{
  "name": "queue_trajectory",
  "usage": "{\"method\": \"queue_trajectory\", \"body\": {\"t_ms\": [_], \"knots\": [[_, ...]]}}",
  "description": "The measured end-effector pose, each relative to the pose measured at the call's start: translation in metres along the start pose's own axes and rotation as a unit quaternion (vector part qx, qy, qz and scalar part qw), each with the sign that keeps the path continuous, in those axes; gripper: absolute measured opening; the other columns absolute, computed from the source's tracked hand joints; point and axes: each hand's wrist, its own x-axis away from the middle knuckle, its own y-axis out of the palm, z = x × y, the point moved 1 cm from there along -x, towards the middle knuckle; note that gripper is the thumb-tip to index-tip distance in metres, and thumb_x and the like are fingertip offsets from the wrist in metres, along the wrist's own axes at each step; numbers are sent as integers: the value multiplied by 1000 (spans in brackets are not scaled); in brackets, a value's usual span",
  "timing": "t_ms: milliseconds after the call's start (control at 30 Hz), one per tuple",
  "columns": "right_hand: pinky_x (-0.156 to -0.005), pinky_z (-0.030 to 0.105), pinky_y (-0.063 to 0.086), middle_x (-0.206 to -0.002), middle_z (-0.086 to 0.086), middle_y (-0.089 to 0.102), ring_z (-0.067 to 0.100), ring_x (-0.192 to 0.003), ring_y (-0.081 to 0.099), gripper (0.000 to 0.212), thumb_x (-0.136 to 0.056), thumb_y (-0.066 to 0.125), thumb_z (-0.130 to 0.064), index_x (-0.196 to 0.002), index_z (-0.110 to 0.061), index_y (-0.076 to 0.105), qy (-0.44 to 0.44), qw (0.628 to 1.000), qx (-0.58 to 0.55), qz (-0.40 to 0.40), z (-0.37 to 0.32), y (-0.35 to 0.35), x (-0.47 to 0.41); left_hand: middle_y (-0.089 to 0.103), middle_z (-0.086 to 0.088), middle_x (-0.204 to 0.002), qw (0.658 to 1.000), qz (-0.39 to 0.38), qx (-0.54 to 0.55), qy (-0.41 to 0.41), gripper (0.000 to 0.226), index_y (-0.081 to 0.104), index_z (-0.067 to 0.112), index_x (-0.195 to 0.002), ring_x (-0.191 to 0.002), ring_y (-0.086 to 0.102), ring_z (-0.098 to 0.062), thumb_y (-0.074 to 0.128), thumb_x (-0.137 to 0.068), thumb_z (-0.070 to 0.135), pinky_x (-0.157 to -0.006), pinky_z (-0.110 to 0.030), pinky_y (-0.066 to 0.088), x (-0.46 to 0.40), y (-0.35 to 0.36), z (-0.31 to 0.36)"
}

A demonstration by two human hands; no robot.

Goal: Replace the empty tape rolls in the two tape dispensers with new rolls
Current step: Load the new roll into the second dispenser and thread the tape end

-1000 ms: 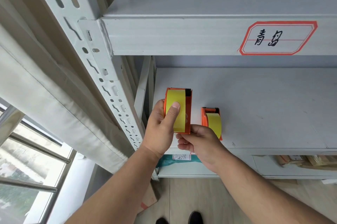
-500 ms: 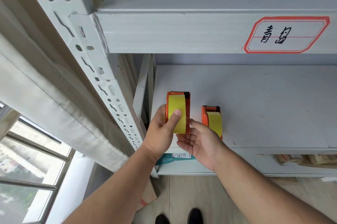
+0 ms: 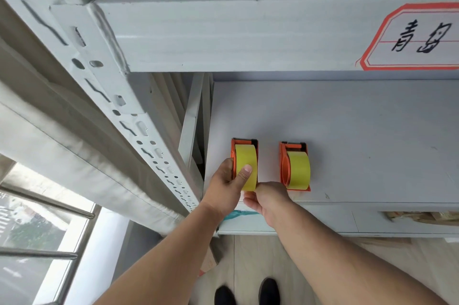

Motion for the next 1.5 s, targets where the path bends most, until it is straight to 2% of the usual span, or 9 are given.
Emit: {"method": "queue_trajectory", "body": {"t_ms": [200,333,467,833,1000,1200,1300,1433,1500], "knots": [[-83,45,67,-91,18,78,20,-60,73,27,-107,46,-4,-107,2,73,0,999,30,26,-2,0,-19,78,4,-121,1000,-1,14,-7,29,62,20,-130,-110,74,-8,62,-104,31,-93,-21,58,-5,1,-5],[-69,38,69,-94,15,80,23,-71,77,24,-108,49,-10,-111,-4,72,-6,999,32,25,-2,-3,-22,78,3,-121,1000,-2,9,-5,28,62,16,-131,-108,74,-5,61,-105,27,-88,-14,56,-7,3,-9],[-74,39,69,-101,14,79,26,-85,78,21,-110,51,-15,-110,-8,71,-8,999,34,14,-4,-5,-21,77,3,-124,1000,0,2,-7,31,61,17,-133,-112,73,-8,62,-105,29,-90,-16,56,-9,6,-14],[-55,30,65,-98,15,80,23,-78,79,23,-108,49,-10,-110,-6,72,8,998,51,18,0,-2,-20,76,3,-123,1000,7,-25,-16,33,61,18,-133,-109,73,-4,59,-105,35,-86,-12,56,-13,1,-22],[-62,33,68,-100,16,80,24,-78,78,24,-108,48,-10,-114,-5,71,26,998,54,26,-2,1,-21,76,9,-121,999,6,-49,-19,31,62,23,-132,-103,71,5,58,-105,39,-81,-6,53,-15,1,-20],[-85,40,67,-115,26,73,33,-96,74,15,-103,53,2,-112,3,65,34,996,70,38,-8,2,-13,75,11,-118,997,15,-76,-22,33,62,24,-131,-108,70,0,58,-104,42,-85,-7,52,-17,1,-20],[-85,40,65,-121,27,70,36,-103,72,19,-102,53,5,-118,5,64,36,998,48,36,-8,2,-7,75,11,-122,996,9,-80,-23,35,61,26,-134,-112,70,-4,57,-104,45,-88,-10,52,-17,2,-20],[-91,42,65,-112,26,70,31,-88,67,20,-102,51,5,-118,6,63,40,998,27,34,-7,-1,-3,73,14,-123,997,1,-78,-29,36,59,29,-135,-112,68,1,56,-104,46,-85,-6,51,-17,1,-21],[-83,38,64,-99,23,65,29,-81,63,17,-101,49,6,-111,6,63,40,999,16,33,-5,-3,3,74,12,-125,997,-4,-75,-26,40,58,28,-138,-116,69,-4,57,-103,48,-94,-14,53,-17,1,-22]]}}
